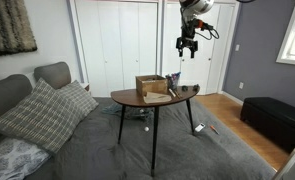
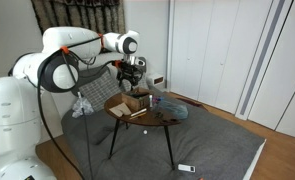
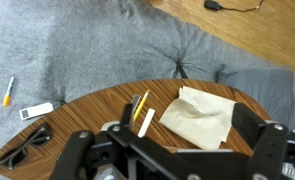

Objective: Pick up the glasses case and put it in the cardboard box

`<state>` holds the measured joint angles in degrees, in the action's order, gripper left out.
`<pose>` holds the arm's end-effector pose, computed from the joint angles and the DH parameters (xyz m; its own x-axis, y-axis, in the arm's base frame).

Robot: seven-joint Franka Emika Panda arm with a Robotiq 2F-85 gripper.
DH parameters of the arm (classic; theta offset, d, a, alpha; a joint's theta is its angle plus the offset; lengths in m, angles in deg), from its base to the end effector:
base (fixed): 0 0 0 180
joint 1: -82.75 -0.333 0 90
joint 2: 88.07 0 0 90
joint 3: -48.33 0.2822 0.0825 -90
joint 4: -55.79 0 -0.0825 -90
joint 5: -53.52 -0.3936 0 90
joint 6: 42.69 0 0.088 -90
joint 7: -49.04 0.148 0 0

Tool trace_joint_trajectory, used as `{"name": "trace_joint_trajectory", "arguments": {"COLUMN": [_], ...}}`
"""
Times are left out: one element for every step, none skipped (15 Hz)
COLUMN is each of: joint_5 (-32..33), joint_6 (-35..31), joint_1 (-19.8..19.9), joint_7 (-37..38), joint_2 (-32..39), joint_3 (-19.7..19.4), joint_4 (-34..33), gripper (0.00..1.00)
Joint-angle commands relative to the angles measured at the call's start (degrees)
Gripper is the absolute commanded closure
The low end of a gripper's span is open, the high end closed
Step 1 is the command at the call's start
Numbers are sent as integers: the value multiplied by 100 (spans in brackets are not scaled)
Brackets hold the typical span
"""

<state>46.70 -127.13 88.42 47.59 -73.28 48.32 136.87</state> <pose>0.6077 -0.0418 0.4652 0.9790 -0.0606 -0.1944 -0.0856 -0.9887 -0.1230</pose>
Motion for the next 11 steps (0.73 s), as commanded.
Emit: {"name": "trace_joint_trajectory", "arguments": {"joint_5": [-17,-16,-16,-15,-15,-14,-14,-14,-14,-14,-14], "joint_6": [32,33,32,26,18,16,15,15,16,16,16], "joint_1": [-35,-31,-38,-59,-82,-96,-98,-97,-97,-96,-96], "joint_7": [-86,-85,-82,-75,-64,-60,-60,-60,-60,-60,-60], "joint_2": [-117,-135,-124,-88,-46,-20,-5,1,0,0,1], "joint_3": [-127,-147,-145,-138,-130,-127,-126,-127,-127,-127,-127], "joint_4": [98,85,78,73,65,64,59,55,50,43,39], "gripper": [0,0,0,0,0,0,0,0,0,0,0]}}
